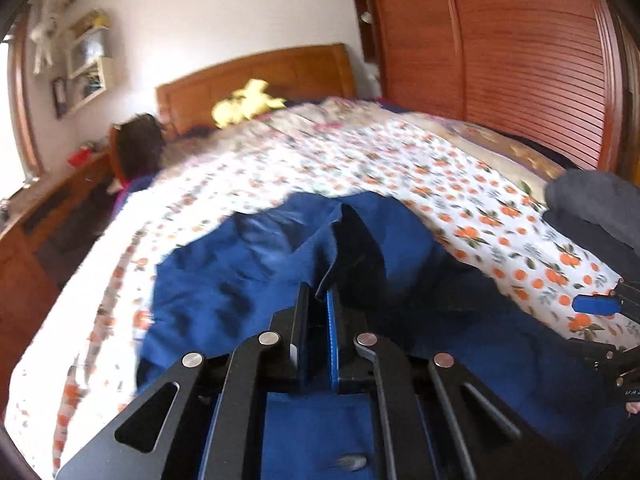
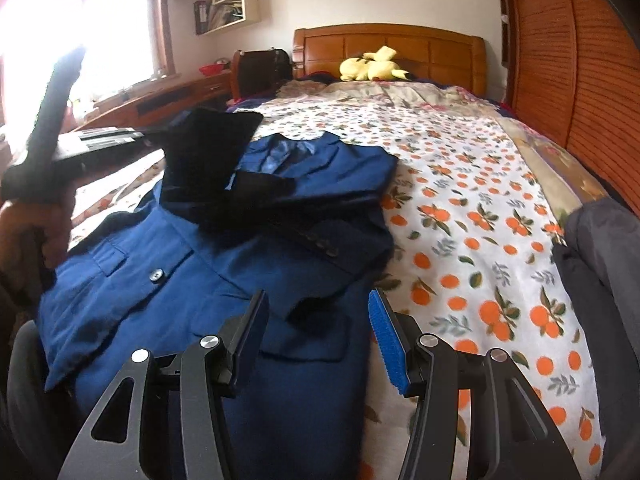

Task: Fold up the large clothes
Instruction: 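Pull the cuff with the left tool to straighten the sleeve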

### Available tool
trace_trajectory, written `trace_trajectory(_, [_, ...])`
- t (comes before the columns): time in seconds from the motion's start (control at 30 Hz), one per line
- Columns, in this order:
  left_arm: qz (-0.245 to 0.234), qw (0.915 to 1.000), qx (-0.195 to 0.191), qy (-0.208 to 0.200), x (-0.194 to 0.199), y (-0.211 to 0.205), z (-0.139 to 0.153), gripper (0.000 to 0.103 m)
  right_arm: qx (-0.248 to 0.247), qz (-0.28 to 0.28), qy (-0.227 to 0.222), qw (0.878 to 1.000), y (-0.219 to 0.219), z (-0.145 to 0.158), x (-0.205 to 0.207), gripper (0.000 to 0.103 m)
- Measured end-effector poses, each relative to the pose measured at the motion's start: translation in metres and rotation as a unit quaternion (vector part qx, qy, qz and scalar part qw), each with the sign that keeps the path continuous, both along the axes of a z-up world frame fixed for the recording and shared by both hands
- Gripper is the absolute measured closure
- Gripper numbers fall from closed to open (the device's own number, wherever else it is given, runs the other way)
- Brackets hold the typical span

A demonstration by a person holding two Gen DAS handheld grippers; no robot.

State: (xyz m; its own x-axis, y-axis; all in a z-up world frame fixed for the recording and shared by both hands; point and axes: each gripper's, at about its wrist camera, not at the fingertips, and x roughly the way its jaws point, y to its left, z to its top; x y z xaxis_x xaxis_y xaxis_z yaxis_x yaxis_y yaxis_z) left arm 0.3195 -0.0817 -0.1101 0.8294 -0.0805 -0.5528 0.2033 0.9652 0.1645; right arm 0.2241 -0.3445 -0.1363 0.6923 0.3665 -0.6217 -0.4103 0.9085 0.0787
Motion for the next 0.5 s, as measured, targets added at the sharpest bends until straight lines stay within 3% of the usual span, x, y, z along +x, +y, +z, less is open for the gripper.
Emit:
trace_trajectory(0.17, [0.029,0.9995,-0.006,-0.006,-0.013,0.045,0.009,0.095,-0.010,0.015,-0.010,1.000,0.024,0.006,0.004,0.053])
trace_trajectory(0.37, [0.042,0.9991,-0.003,-0.009,-0.045,0.077,-0.005,0.095,-0.025,0.024,-0.013,0.999,0.050,0.007,0.014,0.053])
trace_trajectory(0.5, [0.047,0.9986,-0.024,-0.009,-0.066,0.094,-0.012,0.095,-0.033,0.022,-0.005,0.999,0.059,0.002,0.024,0.053])
